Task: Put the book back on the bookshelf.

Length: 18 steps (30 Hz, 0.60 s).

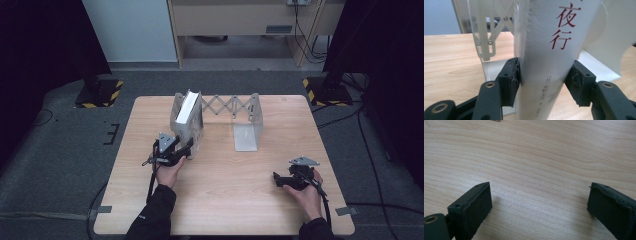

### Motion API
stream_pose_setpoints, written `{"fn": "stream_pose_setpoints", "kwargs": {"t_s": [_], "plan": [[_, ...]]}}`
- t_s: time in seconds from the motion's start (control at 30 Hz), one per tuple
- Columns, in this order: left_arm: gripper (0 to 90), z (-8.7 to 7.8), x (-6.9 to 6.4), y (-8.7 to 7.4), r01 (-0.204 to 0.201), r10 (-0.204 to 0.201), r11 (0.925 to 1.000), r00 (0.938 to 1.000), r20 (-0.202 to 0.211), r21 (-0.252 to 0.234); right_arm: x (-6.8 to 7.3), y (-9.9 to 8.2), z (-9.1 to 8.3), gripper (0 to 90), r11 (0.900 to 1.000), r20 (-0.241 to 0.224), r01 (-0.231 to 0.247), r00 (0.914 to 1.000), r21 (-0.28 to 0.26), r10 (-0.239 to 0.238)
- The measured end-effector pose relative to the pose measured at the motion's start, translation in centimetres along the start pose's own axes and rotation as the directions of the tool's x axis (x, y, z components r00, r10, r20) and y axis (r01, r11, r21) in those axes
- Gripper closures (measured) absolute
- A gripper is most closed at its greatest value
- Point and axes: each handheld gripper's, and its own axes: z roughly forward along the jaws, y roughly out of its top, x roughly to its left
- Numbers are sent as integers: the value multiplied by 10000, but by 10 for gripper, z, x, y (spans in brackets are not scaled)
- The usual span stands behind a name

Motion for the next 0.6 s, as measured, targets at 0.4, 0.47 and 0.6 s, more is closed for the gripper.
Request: {"fn": "stream_pose_setpoints", "kwargs": {"t_s": [0.4, 0.47, 0.6], "plan": [[492, -3, -3, -3, 36, -33, 10000, 9990, 435, -68, 0, 0, 0, 59, 10000, -2, 3, 10000, 1, -3], [488, 0, -5, -1, -7, 8, 10000, 9990, 444, -21, 0, 0, 0, 59, 10000, 10, -18, 10000, 6, 18], [467, 7, -12, -1, -137, 139, 9999, 9990, 420, -38, 0, 0, 0, 59, 10000, -1, 1, 10000, 1, -1]]}}
